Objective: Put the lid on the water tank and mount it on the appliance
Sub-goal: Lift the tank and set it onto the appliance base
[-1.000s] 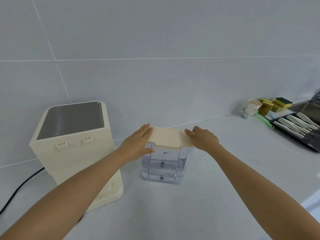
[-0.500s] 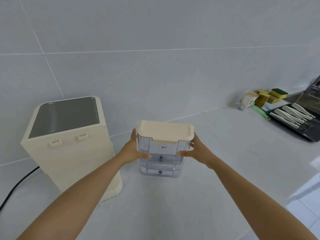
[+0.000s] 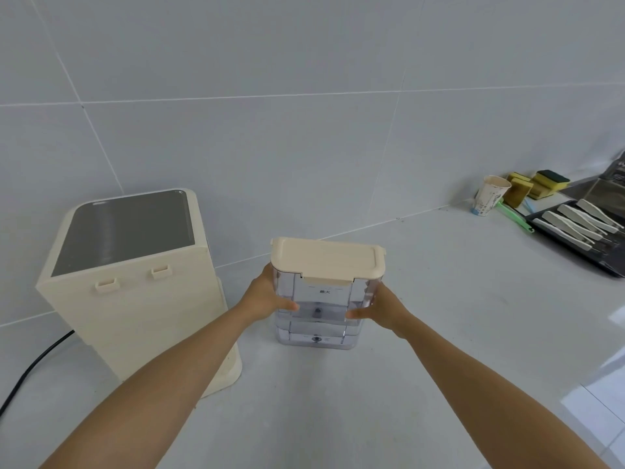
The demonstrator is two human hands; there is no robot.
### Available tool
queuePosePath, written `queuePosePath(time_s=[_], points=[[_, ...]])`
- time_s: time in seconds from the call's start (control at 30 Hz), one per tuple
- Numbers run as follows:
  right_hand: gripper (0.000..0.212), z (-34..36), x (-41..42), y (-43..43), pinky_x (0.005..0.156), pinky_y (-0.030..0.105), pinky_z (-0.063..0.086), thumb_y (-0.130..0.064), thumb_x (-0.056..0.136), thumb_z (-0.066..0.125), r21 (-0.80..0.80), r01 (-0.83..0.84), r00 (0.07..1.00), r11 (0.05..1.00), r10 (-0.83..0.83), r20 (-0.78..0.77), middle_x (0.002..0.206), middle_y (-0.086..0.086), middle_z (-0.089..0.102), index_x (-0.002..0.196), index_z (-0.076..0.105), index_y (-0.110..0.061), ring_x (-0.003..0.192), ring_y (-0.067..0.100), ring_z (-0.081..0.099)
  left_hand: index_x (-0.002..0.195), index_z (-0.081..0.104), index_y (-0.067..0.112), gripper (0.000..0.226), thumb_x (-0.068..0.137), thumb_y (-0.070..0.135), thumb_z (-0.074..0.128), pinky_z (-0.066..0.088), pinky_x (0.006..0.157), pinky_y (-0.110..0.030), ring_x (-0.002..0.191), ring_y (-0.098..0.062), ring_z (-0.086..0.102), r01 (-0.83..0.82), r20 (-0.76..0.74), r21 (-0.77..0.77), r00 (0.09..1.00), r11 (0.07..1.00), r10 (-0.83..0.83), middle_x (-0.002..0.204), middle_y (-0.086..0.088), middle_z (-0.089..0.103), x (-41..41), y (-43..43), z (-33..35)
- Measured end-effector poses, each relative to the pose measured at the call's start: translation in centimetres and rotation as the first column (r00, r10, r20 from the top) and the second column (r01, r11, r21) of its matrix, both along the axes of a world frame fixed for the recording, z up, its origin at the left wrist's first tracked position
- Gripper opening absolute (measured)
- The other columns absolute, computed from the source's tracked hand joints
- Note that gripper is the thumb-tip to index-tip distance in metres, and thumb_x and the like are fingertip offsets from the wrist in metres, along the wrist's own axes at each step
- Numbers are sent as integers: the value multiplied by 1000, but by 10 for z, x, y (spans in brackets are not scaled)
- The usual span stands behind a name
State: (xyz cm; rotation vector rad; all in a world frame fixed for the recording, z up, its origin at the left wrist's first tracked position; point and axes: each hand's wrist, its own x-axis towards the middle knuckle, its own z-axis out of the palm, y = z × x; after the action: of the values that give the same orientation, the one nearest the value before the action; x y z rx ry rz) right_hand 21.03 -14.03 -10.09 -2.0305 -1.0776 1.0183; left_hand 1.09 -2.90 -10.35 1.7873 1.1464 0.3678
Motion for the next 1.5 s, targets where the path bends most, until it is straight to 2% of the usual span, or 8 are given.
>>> queuePosePath(time_s=[0.37, 0.43, 0.57, 0.87, 1.03, 1.13, 1.4, 1.5], points=[[74, 41, -4, 0, 99, 36, 45, -23, 58, 85, -3, -88, 994, 996, 88, 59, 121, 0, 60, 123, 51, -12, 115, 22, 54, 136, 29, 9, 87, 66, 16, 81, 38, 93, -28, 124, -27, 43, -4, -98, 71, 995, 997, 11, 137, -12, 44, -20, -12, 49], [60, 79, -43, 24, 92, 32, 44, -22, 61, 84, 45, -264, 962, 963, 260, 85, 111, -2, 59, 110, 52, -8, 110, 20, 54, 134, 32, 8, 85, 65, 16, 81, 38, 92, -29, 121, -26, 46, -218, -27, 120, 974, 968, 223, 134, -12, 45, -67, -20, 78], [38, 111, -57, 23, 79, 24, 34, -10, 70, 78, 117, -300, 953, 947, 292, 82, 79, -17, 45, 83, 44, -22, 96, 14, 45, 129, 38, 7, 80, 63, 15, 83, 40, 89, -28, 113, -21, 48, -208, -59, 118, 975, 971, 216, 121, -7, 49, -86, -25, 111], [40, 154, -89, 34, 58, 12, 33, -14, 67, 80, 144, -447, 891, 883, 427, 151, 76, -17, 47, 68, 43, -30, 74, 4, 49, 98, 55, 20, 48, 62, 2, 81, 44, 88, -28, 102, -19, 57, -347, 74, 145, 938, 926, 340, 90, 4, 62, -127, -45, 148], [34, 152, -97, 40, 67, 18, 40, -15, 65, 82, 127, -440, 896, 889, 423, 137, 85, -8, 55, 85, 55, -19, 90, 16, 53, 121, 56, 15, 68, 60, 5, 83, 43, 101, -35, 114, -20, 55, -343, 77, 146, 939, 928, 335, 118, -2, 64, -141, -49, 152], [69, 154, -123, 51, 83, 26, 37, -21, 61, 84, 112, -474, 878, 873, 459, 139, 104, 1, 53, 120, 50, -7, 100, 20, 50, 123, 53, 14, 69, 62, 3, 81, 40, 93, -27, 112, -18, 54, -410, 94, 134, 911, 902, 401, 115, 1, 61, -165, -53, 156], [71, 141, -165, 65, 83, 27, 39, -17, 63, 83, 102, -497, 867, 862, 489, 90, 103, 6, 53, 123, 49, -1, 98, 22, 50, 131, 44, 13, 94, 47, 15, 87, 41, 106, -42, 122, -23, 51, -504, 11, 75, 863, 861, 504, 132, -6, 56, -205, -48, 148], [75, 137, -175, 70, 99, 37, 42, -17, 61, 84, 106, -479, 878, 871, 472, 83, 126, 21, 55, 122, 47, 7, 117, 34, 52, 133, 41, 13, 103, 43, 21, 88, 41, 106, -42, 124, -24, 49, -508, -17, 82, 860, 858, 510, 135, -3, 51, -212, -47, 145]])
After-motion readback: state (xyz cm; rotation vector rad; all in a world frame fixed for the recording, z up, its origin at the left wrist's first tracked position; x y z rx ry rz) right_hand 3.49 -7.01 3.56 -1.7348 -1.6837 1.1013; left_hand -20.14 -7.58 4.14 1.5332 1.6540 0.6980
